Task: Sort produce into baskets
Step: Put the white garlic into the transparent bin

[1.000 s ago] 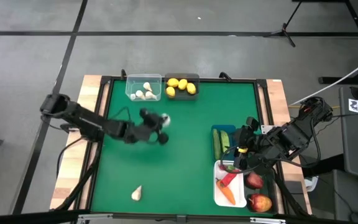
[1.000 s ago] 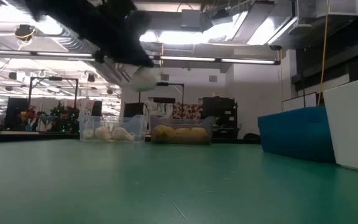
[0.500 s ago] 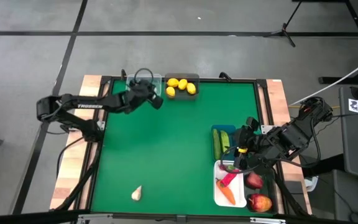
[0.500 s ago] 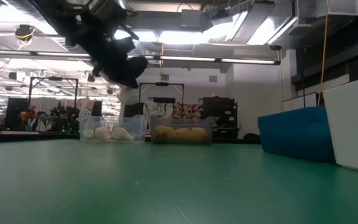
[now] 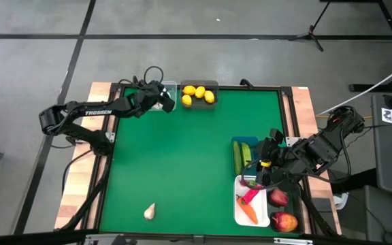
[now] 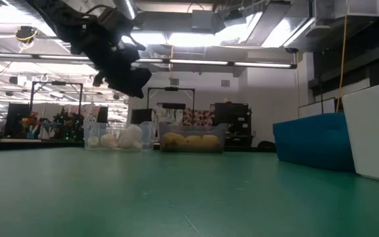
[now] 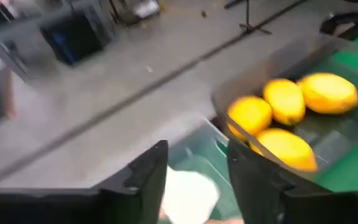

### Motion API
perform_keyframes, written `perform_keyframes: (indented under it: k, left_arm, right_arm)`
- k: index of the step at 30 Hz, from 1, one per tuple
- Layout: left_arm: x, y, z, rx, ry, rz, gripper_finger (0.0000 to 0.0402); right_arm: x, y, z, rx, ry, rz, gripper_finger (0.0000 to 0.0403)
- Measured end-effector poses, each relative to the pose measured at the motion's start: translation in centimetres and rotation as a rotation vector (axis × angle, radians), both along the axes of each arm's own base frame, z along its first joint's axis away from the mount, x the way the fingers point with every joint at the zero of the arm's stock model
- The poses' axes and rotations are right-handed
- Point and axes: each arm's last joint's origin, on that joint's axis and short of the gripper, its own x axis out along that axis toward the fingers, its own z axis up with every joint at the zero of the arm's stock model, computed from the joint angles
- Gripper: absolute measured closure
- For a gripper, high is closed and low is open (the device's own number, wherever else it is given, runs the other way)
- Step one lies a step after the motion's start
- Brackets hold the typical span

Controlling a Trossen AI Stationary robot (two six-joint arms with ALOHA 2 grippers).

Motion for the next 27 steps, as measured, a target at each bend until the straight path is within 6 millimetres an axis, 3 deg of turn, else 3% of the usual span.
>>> perform_keyframes:
  k: [4,8,11,15,22,27]
  left_arm:
    - [0.3,-1.4,-0.8,-0.181,-0.023,-0.164,0.0209]
    - [1.0,-5.2,-1.4,-0.396,0.005,-0.407,0.0203]
    - [1.6,-10.0,-1.1,-0.463,0.022,-0.560,0.0206]
    - [1.9,-17.8,-0.6,-0.465,-0.008,-0.758,0.0209]
    - [-2.2,-28.7,-0.9,-0.520,-0.185,-0.750,0.0211]
    - [-5.3,-33.4,-2.0,-0.604,-0.269,-0.738,0.0216]
  right_arm:
    - [0.0,0.1,0.0,0.018,0.011,0.007,0.0173]
    - [0.0,0.1,-0.1,0.040,0.025,0.014,0.0173]
    - [0.0,0.1,-0.1,0.040,0.026,0.013,0.0173]
    - [0.0,0.1,-0.1,0.024,0.022,0.015,0.0173]
    - [0.0,0.1,-0.1,0.012,0.022,0.023,0.0173]
    - [0.0,0.0,0.0,-0.021,0.004,0.015,0.0173]
